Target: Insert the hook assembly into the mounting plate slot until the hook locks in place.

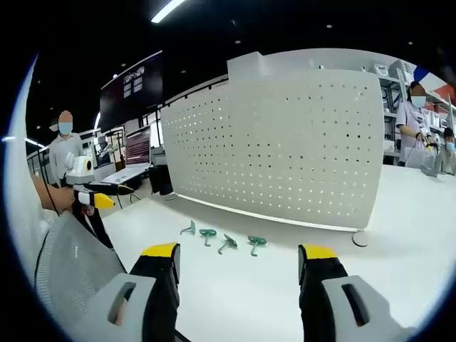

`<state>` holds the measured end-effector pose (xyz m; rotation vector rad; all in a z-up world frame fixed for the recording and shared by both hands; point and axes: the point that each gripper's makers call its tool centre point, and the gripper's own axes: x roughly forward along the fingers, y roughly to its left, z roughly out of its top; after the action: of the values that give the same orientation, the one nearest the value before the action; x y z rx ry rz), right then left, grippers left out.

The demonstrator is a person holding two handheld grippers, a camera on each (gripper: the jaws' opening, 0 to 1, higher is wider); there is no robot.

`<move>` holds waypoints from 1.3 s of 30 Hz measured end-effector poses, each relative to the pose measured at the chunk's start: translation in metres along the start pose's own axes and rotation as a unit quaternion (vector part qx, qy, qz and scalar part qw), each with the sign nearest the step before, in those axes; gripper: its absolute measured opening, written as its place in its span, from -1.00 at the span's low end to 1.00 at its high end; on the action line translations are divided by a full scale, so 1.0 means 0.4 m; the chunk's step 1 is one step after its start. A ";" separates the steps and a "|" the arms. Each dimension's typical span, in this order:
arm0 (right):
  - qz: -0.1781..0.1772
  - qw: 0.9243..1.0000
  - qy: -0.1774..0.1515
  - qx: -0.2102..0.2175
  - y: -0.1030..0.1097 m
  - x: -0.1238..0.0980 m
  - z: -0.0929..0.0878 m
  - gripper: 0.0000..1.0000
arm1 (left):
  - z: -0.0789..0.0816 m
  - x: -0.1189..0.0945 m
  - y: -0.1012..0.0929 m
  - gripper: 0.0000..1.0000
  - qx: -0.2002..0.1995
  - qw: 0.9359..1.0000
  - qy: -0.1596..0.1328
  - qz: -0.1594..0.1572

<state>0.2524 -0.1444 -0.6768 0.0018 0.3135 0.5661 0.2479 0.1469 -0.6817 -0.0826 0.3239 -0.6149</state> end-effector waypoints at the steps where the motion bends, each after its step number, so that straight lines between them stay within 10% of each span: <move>1: -0.001 1.000 0.000 0.000 -0.001 0.000 0.001 0.30 | 0.000 0.001 0.002 0.81 0.002 1.000 0.000 0.000; 39: 0.000 1.000 -0.001 -0.003 -0.001 0.004 0.008 0.29 | 0.005 0.010 -0.002 0.77 0.006 1.000 0.006 -0.010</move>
<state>0.2549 -0.1436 -0.6745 -0.0029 0.3108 0.5666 0.2513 0.1439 -0.6808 -0.0717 0.3313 -0.6373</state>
